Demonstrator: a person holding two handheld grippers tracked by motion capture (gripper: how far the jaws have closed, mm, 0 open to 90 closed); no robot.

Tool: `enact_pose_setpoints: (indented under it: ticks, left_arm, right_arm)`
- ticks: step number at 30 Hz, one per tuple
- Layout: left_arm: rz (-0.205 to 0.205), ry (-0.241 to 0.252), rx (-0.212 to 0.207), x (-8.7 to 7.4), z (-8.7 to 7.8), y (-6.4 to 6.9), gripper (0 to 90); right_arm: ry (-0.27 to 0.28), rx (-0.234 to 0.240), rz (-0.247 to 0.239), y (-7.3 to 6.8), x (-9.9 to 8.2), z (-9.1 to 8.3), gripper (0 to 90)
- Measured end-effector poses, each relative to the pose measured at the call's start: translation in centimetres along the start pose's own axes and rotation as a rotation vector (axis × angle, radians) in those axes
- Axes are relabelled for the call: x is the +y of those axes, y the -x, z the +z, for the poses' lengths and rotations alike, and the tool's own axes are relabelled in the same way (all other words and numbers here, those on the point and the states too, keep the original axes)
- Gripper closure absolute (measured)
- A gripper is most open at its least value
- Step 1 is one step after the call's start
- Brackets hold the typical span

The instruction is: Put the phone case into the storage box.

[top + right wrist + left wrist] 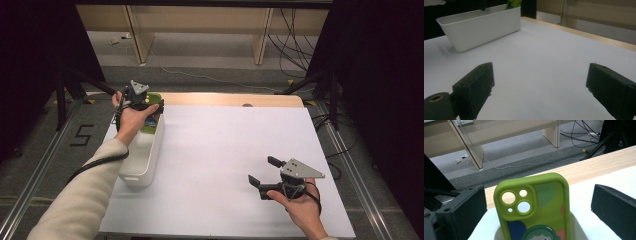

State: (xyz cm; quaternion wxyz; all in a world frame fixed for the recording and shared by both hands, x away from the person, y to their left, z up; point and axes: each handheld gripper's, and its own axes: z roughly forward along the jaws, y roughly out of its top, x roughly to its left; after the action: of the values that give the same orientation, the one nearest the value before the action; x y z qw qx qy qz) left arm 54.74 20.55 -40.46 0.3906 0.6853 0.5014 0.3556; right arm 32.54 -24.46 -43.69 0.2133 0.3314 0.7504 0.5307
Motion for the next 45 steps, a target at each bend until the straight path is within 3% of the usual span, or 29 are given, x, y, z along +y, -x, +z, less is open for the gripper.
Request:
enact_pose_setpoints:
  ticks: [16, 36, 45]
  left_arm:
    - [-0.006, 0.014, -0.030, 0.3, -1.6, 0.2, 0.0]
    - [-0.029, 0.030, -0.079, -0.5, -3.7, 0.6, 0.0]
    - [-0.022, 0.037, -0.090, -0.9, -4.8, 0.6, 0.0]
  right_arm:
    - [0.004, -0.003, 0.002, 0.0, 0.0, 0.0, 9.1]
    - [0.003, -0.002, 0.004, 0.0, 0.1, 0.0, 9.1]
    - [0.004, -0.006, 0.005, 0.1, 0.0, 0.0, 9.1]
